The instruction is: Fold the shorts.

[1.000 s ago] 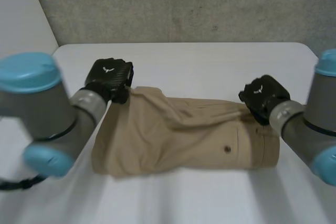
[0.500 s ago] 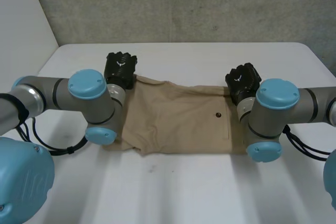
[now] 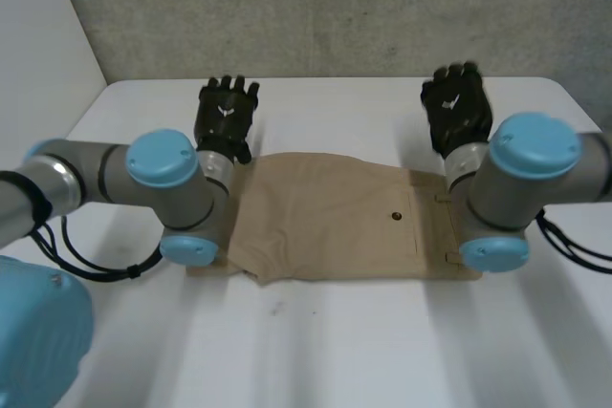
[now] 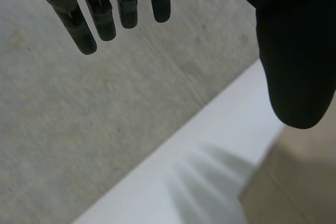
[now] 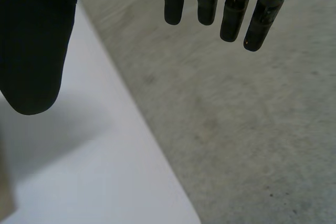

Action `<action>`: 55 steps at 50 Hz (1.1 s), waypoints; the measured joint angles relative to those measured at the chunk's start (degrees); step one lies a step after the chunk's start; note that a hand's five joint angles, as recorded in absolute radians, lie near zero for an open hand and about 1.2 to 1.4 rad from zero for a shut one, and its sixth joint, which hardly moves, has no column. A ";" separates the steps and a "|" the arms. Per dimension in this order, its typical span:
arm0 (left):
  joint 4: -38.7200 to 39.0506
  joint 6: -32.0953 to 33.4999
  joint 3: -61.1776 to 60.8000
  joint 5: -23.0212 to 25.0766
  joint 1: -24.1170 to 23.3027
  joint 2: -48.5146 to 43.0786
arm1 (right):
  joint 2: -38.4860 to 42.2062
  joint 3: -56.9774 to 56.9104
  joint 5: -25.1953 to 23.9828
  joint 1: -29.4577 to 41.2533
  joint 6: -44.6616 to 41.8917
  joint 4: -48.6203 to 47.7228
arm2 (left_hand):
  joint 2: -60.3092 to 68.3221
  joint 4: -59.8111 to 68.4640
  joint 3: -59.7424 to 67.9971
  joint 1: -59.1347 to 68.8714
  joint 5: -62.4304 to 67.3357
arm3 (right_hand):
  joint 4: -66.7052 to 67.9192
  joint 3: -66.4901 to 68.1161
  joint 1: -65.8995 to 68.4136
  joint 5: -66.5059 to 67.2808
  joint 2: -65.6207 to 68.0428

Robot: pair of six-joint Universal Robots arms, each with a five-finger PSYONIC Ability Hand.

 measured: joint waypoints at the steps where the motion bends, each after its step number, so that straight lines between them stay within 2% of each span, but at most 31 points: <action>1: 0.12 -0.08 -1.22 -0.10 -0.11 2.00 | -2.87 0.83 -0.23 -0.18 3.02 0.57 | 0.00 0.00 0.00 0.00 0.00 | 0.00 0.00 0.00 0.00 0.00; 7: -0.03 -0.67 -7.10 -0.28 -0.38 10.32 | -12.00 3.45 -2.07 -1.21 12.38 5.48 | -0.05 0.00 0.00 0.00 0.00 | 0.00 0.00 0.00 0.00 0.00; 11: -1.21 -3.02 -15.78 -0.20 -0.60 20.14 | -19.82 6.76 -6.16 -3.51 20.08 16.59 | -0.05 0.00 0.00 0.00 0.00 | 0.00 0.00 0.00 0.00 0.00; 18: -5.56 -10.60 -29.82 0.14 -0.87 32.57 | -25.61 13.43 -10.77 -6.45 26.03 29.14 | -0.05 0.00 0.00 0.00 0.00 | 2.26 3.63 0.70 2.63 3.29; 23: -8.02 -15.95 -39.02 0.50 -0.76 39.12 | -27.56 20.98 -13.67 -8.27 27.11 32.25 | -0.05 0.00 0.00 0.00 0.00 | 8.54 9.79 7.22 7.75 9.05; 32: -8.37 -18.46 -47.87 0.72 -0.48 43.41 | -27.06 32.06 -18.62 -10.82 26.68 27.22 | -0.05 0.00 -0.01 0.00 0.00 | 13.60 14.64 10.95 12.29 14.04; 41: -7.98 -18.34 -48.52 0.53 -0.28 41.85 | -21.99 34.55 -17.93 -11.12 26.15 17.84 | -0.05 0.00 -0.01 0.00 0.00 | 19.14 20.60 16.11 17.59 20.19; 48: -7.93 -18.32 -48.32 0.48 -0.24 40.48 | -18.73 34.12 -17.12 -11.11 25.71 14.11 | -0.05 0.00 -0.01 0.00 0.00 | 22.07 23.26 18.17 20.37 22.82; 49: -7.92 -18.32 -48.30 0.47 -0.24 40.30 | -18.10 33.97 -17.03 -11.12 25.38 13.59 | -0.05 0.00 -0.01 0.00 0.01 | 26.12 27.78 22.27 24.12 27.42; 53: -7.92 -18.32 -48.31 0.47 -0.23 40.14 | -17.44 33.83 -16.98 -11.11 24.81 13.08 | -0.05 0.00 -0.01 0.00 0.01 | 31.33 32.53 26.49 29.07 32.22; 54: -7.92 -18.32 -48.32 0.47 -0.24 40.07 | -16.94 33.73 -16.95 -11.12 24.11 12.66 | -0.05 0.00 -0.01 0.00 0.01 | 47.91 48.63 35.97 44.32 48.96; 55: -7.93 -18.32 -48.34 0.47 -0.25 40.04 | -16.60 33.61 -16.83 -11.19 23.24 12.10 | -0.05 0.00 -0.01 0.00 0.01 | 47.91 48.63 35.97 44.32 48.96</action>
